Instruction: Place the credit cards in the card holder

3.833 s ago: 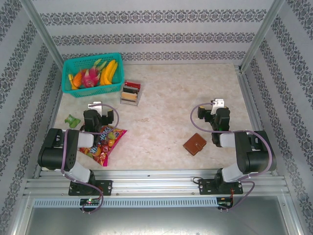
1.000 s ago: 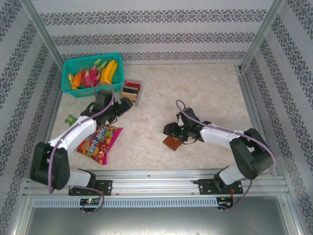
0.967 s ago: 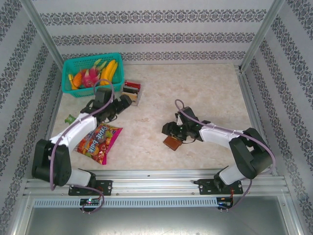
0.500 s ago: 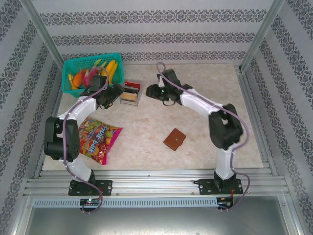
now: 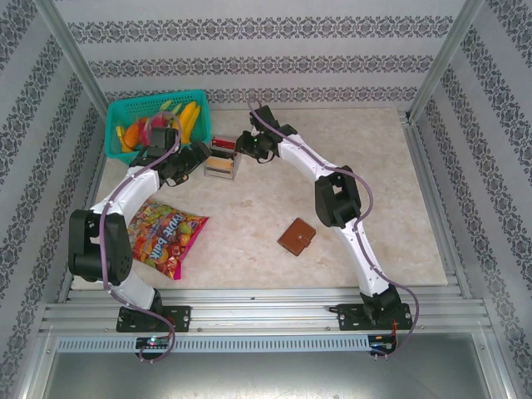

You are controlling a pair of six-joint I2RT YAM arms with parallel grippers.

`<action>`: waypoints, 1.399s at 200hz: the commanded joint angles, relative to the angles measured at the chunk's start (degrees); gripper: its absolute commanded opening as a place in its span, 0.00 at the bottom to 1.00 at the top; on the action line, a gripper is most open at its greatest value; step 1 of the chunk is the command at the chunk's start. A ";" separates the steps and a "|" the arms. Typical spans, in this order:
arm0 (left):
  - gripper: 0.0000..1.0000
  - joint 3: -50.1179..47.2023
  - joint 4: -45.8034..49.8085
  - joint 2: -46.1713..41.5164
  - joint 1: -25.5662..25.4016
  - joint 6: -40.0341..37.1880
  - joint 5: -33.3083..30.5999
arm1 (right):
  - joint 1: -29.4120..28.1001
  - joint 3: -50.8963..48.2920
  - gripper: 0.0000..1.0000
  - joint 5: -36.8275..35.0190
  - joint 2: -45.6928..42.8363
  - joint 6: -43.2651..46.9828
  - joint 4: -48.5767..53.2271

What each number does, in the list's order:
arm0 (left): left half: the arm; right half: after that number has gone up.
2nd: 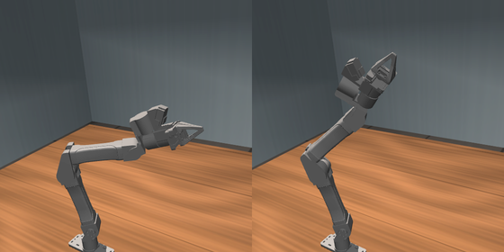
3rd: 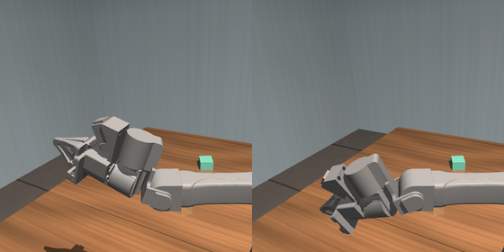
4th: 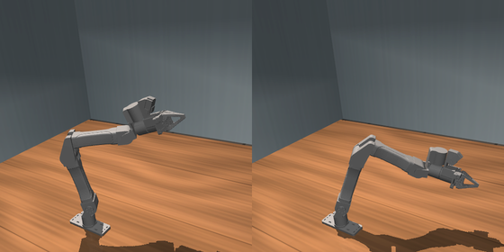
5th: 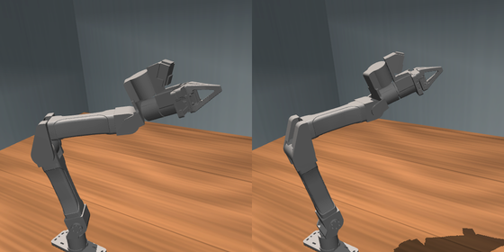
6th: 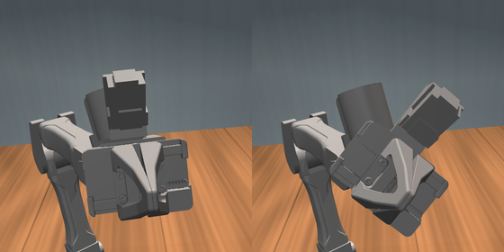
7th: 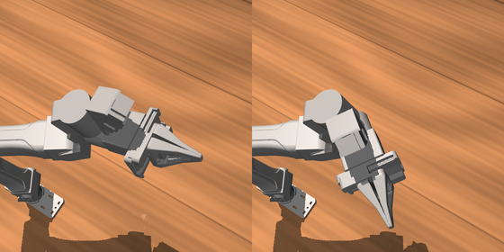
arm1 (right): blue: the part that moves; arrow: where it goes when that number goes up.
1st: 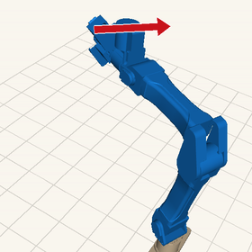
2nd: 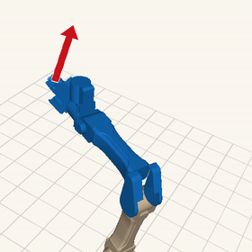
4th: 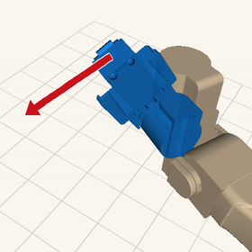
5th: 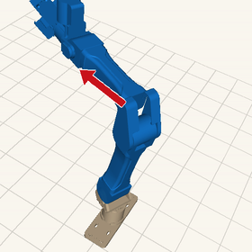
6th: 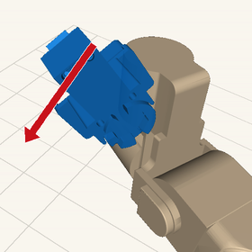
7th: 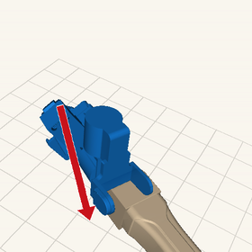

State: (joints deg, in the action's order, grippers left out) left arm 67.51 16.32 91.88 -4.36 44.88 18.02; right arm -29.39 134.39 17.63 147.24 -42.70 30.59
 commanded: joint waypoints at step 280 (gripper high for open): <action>0.84 2.80 1.51 4.05 0.31 -3.11 1.42 | -0.47 -14.11 0.22 -8.03 -11.81 5.34 1.05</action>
State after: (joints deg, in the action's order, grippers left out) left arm 67.42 17.21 91.70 -4.36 44.34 20.95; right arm -30.81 123.52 8.38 140.00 -38.94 36.12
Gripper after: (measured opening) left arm 0.846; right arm 0.206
